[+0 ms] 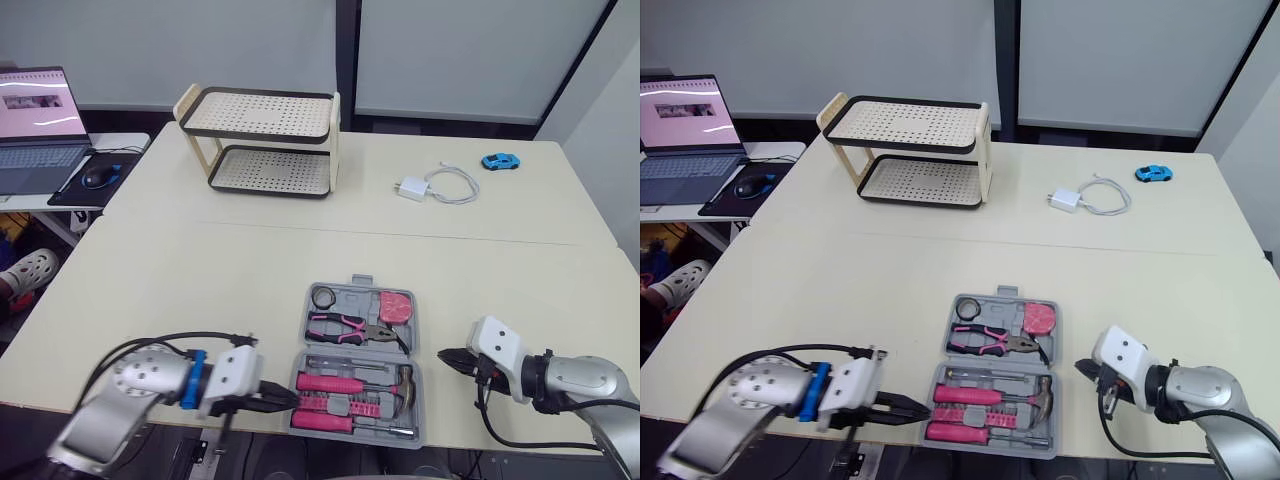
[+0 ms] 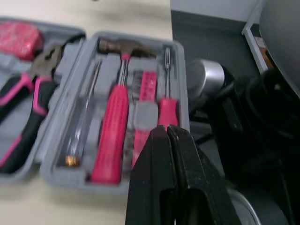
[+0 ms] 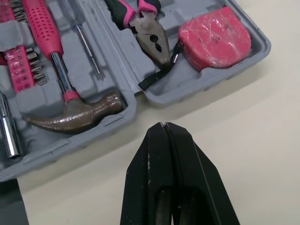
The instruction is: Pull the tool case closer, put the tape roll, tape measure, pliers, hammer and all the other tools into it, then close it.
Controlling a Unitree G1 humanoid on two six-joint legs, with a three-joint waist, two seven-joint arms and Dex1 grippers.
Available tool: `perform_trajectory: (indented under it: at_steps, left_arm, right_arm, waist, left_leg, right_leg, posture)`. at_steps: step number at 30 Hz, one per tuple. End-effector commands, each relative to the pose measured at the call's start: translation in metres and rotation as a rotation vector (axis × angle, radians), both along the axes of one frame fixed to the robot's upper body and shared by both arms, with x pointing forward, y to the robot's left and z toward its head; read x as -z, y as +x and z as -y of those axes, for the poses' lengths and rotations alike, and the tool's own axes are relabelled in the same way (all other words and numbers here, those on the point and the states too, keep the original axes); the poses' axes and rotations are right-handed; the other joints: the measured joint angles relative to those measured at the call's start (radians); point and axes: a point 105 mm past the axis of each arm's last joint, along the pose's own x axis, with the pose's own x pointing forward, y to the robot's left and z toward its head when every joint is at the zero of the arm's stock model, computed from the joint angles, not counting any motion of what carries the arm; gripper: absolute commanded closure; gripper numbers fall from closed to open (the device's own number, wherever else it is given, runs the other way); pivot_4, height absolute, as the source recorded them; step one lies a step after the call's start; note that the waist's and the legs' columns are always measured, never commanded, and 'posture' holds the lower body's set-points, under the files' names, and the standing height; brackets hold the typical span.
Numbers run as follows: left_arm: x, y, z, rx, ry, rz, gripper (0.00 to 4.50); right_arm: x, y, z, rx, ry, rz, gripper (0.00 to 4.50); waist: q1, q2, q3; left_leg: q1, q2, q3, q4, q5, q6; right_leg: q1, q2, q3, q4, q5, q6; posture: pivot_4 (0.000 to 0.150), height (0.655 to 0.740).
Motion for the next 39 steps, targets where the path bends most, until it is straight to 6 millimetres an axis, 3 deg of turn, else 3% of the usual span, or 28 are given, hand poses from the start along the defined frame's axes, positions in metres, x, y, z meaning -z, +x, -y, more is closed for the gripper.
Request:
perform_trajectory:
  at_steps: [1, 14, 19, 23, 26, 34, 38, 39]
  left_arm:
    - [0.013, 0.003, 0.011, 0.033, 0.042, 0.031, 4.48]
    - [0.042, 0.007, 0.024, 0.109, 0.13, 0.033, 4.48]
    - [0.05, 0.008, 0.023, 0.11, 0.161, 0.027, 4.48]
    - [0.05, 0.007, 0.026, 0.116, 0.162, 0.015, 4.5]
    - [0.052, 0.005, 0.026, 0.12, 0.171, 0.004, 4.5]
    - [0.055, 0.003, 0.028, 0.121, 0.192, -0.017, 4.5]
    - [0.059, 0.003, 0.027, 0.121, 0.205, -0.024, 4.5]
    - [0.06, 0.003, 0.027, 0.122, 0.209, -0.025, 4.5]
  right_arm:
    - [-0.004, -0.001, -0.001, 0.023, -0.005, 0.005, 4.5]
    - [-0.004, 0.005, 0.001, 0.057, -0.013, 0.001, 4.5]
    - [-0.01, 0.014, 0.002, 0.135, 0.078, -0.069, 4.5]
    - [-0.031, 0.03, -0.009, 0.186, 0.209, -0.112, 3.73]
    - [-0.036, 0.046, -0.012, 0.248, 0.242, -0.154, 2.99]
    - [-0.03, 0.089, -0.021, 0.435, 0.338, -0.228, 1.28]
    - [-0.019, 0.101, -0.022, 0.505, 0.339, -0.251, 0.03]
    - [-0.016, 0.103, -0.021, 0.519, 0.337, -0.257, 0.03]
  waist:
    - [-0.004, 0.0, 0.0]
    - [-0.005, 0.0, 0.0]
    - [-0.005, 0.0, 0.0]
    - [-0.007, 0.0, 0.0]
    - [-0.005, 0.001, 0.0]
    - [-0.005, 0.001, -0.001]
    - [-0.005, 0.002, -0.001]
    - [-0.005, 0.003, -0.001]
  left_leg:
    - [0.0, 0.0, 0.0, 0.0, 0.0, 0.0]
    - [0.0, 0.0, 0.0, 0.0, 0.0, 0.0]
    - [0.0, 0.0, 0.0, 0.0, 0.0, 0.0]
    - [0.0, 0.0, 0.0, 0.0, 0.0, 0.0]
    - [0.0, 0.0, 0.0, 0.0, 0.0, 0.0]
    - [0.0, 0.0, 0.0, -0.001, 0.0, 0.0]
    - [0.0, 0.0, 0.0, -0.001, 0.0, 0.0]
    - [0.0, 0.0, 0.0, -0.001, 0.0, 0.0]
  right_leg:
    - [0.0, 0.0, 0.0, 0.0, 0.0, 0.0]
    - [0.0, 0.0, 0.001, 0.0, 0.0, 0.0]
    - [0.0, 0.0, 0.001, 0.0, 0.0, 0.0]
    - [0.0, 0.0, 0.001, 0.0, 0.0, 0.0]
    - [0.0, 0.0, 0.001, 0.0, 0.0, 0.0]
    - [-0.001, 0.0, 0.001, 0.0, 0.0, 0.0]
    - [-0.001, 0.0, 0.0, 0.0, 0.0, 0.0]
    - [-0.001, 0.0, 0.0, 0.0, 0.0, 0.0]
  posture:
    - [0.15, 0.735]
    - [0.15, 0.735]
    - [0.15, 0.735]
    - [0.15, 0.735]
    - [0.15, 0.735]
    - [0.15, 0.735]
    - [0.15, 0.735]
    - [0.15, 0.735]
